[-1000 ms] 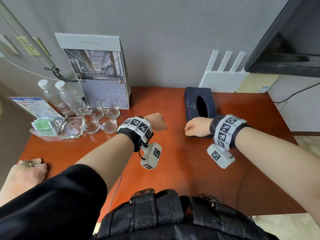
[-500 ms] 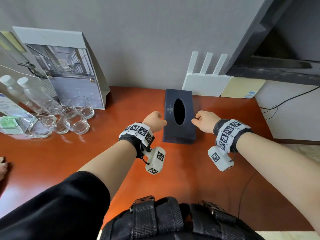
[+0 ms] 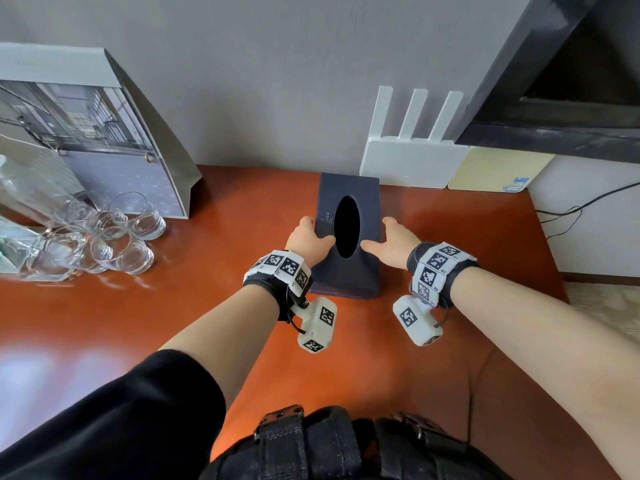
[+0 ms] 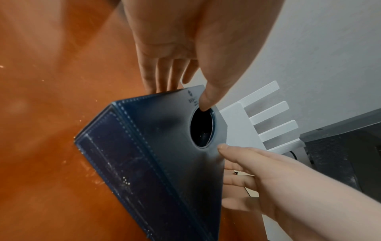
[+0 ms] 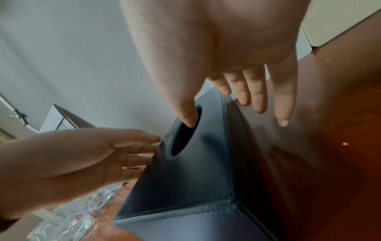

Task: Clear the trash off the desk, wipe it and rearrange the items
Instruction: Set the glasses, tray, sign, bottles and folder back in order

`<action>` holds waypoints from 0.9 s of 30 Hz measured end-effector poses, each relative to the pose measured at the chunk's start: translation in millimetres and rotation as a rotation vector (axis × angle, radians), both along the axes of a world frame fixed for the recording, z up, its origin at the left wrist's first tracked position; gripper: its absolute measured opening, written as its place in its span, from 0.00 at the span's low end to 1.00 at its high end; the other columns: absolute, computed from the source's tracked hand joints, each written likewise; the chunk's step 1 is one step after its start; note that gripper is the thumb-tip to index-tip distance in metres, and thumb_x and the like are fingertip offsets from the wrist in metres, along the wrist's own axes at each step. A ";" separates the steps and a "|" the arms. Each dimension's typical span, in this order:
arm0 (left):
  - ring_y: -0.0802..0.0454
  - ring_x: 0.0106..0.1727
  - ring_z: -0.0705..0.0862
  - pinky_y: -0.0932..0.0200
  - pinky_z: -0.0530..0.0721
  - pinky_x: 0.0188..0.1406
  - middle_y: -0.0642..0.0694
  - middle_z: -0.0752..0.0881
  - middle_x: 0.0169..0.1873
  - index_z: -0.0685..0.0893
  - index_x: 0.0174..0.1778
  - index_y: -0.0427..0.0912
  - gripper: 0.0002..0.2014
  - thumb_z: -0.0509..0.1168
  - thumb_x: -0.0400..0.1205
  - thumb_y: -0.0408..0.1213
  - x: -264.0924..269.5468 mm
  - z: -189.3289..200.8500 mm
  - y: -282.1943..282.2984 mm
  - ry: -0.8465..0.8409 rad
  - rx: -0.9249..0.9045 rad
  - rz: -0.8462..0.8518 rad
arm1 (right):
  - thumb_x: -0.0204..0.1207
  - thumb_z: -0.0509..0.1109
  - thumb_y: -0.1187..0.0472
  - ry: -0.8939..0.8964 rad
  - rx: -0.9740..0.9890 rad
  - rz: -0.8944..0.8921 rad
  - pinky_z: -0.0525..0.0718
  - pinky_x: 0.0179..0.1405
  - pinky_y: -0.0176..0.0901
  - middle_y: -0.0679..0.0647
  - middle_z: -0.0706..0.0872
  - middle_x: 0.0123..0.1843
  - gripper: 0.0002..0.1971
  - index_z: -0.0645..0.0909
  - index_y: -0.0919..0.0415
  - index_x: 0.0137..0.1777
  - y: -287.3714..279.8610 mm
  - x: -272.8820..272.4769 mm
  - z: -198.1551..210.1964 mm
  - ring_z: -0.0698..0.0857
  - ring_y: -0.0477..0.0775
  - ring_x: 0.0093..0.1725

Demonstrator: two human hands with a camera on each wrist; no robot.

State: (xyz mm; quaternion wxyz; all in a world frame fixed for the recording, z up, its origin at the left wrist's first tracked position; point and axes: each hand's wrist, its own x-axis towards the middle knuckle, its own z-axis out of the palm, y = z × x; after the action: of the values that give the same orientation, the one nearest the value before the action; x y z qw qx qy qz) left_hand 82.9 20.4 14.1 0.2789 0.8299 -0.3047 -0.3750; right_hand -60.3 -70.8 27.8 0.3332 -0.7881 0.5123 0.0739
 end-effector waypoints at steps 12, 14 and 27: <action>0.43 0.64 0.79 0.56 0.78 0.55 0.41 0.80 0.64 0.68 0.71 0.37 0.27 0.67 0.79 0.43 3.9 -19.7 -12.8 0.002 0.017 -0.011 | 0.75 0.69 0.44 -0.079 0.180 -0.150 0.78 0.65 0.54 0.58 0.77 0.71 0.36 0.63 0.63 0.76 -13.8 10.2 -33.7 0.78 0.61 0.67; 0.43 0.63 0.80 0.57 0.77 0.51 0.42 0.80 0.62 0.69 0.70 0.37 0.27 0.69 0.78 0.44 4.5 -20.9 -13.9 0.002 0.031 -0.045 | 0.75 0.70 0.45 -0.080 0.174 -0.165 0.79 0.63 0.53 0.59 0.77 0.70 0.35 0.65 0.64 0.75 -15.5 12.8 -35.5 0.79 0.61 0.65; 0.43 0.53 0.82 0.53 0.81 0.47 0.42 0.82 0.54 0.74 0.59 0.36 0.22 0.69 0.76 0.46 8.8 -25.2 -6.5 -0.075 0.051 -0.091 | 0.74 0.69 0.52 -0.084 0.145 -0.191 0.83 0.54 0.56 0.60 0.80 0.55 0.22 0.71 0.66 0.61 -6.8 28.4 -34.1 0.81 0.59 0.52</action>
State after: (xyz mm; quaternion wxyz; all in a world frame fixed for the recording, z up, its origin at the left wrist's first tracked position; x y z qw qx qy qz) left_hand 91.7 13.8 -11.1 0.2284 0.8355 -0.3429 -0.3635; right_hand -31.9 -77.7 -6.3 0.4159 -0.7118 0.5641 0.0456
